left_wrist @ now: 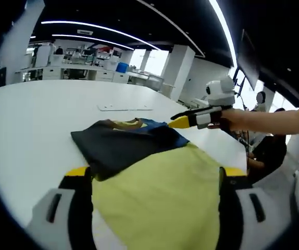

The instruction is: Fold the garment on the visible template until the final outline fits inside the template.

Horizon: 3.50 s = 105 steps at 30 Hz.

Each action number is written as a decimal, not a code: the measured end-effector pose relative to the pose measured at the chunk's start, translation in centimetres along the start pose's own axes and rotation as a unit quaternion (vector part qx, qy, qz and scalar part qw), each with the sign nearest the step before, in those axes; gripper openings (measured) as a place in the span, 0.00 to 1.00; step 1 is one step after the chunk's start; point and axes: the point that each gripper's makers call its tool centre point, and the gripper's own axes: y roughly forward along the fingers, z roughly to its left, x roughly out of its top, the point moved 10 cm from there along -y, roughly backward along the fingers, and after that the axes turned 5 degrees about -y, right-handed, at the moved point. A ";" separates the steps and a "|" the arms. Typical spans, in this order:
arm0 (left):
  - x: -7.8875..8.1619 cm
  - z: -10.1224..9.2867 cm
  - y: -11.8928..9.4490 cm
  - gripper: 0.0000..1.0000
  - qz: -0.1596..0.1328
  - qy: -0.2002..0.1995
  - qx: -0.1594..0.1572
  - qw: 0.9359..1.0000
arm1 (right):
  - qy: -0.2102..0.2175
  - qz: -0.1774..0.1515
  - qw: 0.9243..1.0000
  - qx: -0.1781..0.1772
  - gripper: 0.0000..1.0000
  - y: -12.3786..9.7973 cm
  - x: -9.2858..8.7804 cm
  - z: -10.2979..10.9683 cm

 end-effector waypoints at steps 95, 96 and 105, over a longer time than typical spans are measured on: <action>-3.6 4.0 -0.3 0.79 0.031 -0.025 0.083 0.996 | 0.131 0.100 0.986 -0.007 0.00 -2.6 -6.4 -5.7; -3.6 3.9 -0.3 0.79 0.030 -0.025 0.083 0.996 | 0.133 0.101 0.986 -0.007 0.00 -2.7 -6.4 -5.7; -3.6 3.5 -0.8 0.79 0.027 -0.024 0.081 0.996 | 0.139 0.093 0.986 -0.011 0.00 -4.0 -5.9 -5.3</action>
